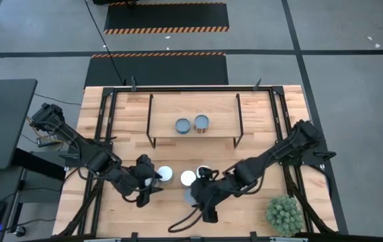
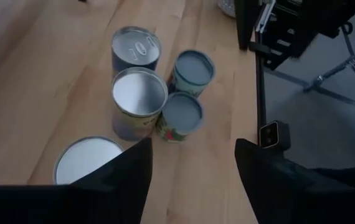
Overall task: Pick and place cans onto a shelf
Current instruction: Put the canned peas on the shelf
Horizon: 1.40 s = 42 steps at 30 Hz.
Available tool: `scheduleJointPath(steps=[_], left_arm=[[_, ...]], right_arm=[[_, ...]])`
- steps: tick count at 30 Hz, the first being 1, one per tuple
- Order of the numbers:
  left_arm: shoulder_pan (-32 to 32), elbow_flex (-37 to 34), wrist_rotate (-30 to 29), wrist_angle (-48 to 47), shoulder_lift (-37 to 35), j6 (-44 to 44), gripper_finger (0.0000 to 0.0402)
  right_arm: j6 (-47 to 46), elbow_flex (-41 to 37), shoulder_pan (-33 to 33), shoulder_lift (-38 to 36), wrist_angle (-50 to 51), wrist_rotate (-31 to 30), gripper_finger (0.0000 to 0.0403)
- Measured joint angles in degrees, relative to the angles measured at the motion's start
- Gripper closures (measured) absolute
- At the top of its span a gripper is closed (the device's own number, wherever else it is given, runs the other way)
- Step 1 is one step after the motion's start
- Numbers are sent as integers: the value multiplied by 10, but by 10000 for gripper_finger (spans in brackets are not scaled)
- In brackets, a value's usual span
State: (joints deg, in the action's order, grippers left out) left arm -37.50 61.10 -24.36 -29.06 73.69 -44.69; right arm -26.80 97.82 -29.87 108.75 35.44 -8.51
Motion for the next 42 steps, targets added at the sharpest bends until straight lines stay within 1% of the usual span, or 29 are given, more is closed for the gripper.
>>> scheduleJointPath(steps=[2,5,8,11,14,16,22,26,29,34,37,40,42], left_arm=[[0,0,4,0,0,-3,169],[1,0,19,-3,-10,-12,169],[4,0,27,-4,-24,-13,169],[4,0,24,-6,-45,-12,169],[6,0,17,-17,-62,-12,169],[7,0,17,-31,-72,-15,169],[11,0,15,-39,-100,-31,169],[15,0,7,-40,-118,-38,169],[18,0,-14,-48,-131,-37,169],[30,0,-14,-82,-160,-37,169],[33,0,-15,-85,-177,-24,169],[33,0,-12,-85,-189,-1,169],[33,0,0,-85,-195,5,169]], right_arm=[[12,0,5,16,-6,35,164],[17,7,15,39,-7,91,161],[26,36,22,66,9,110,164],[32,78,26,96,28,91,165],[13,112,28,128,59,60,161],[1,127,30,147,82,53,154],[-51,136,31,169,109,70,107],[-99,136,30,169,143,27,73],[-136,136,31,169,169,17,58],[-222,136,32,169,188,16,54],[-276,138,30,162,173,-11,54],[-319,170,26,164,175,-23,55],[-333,195,22,168,171,-35,55]])
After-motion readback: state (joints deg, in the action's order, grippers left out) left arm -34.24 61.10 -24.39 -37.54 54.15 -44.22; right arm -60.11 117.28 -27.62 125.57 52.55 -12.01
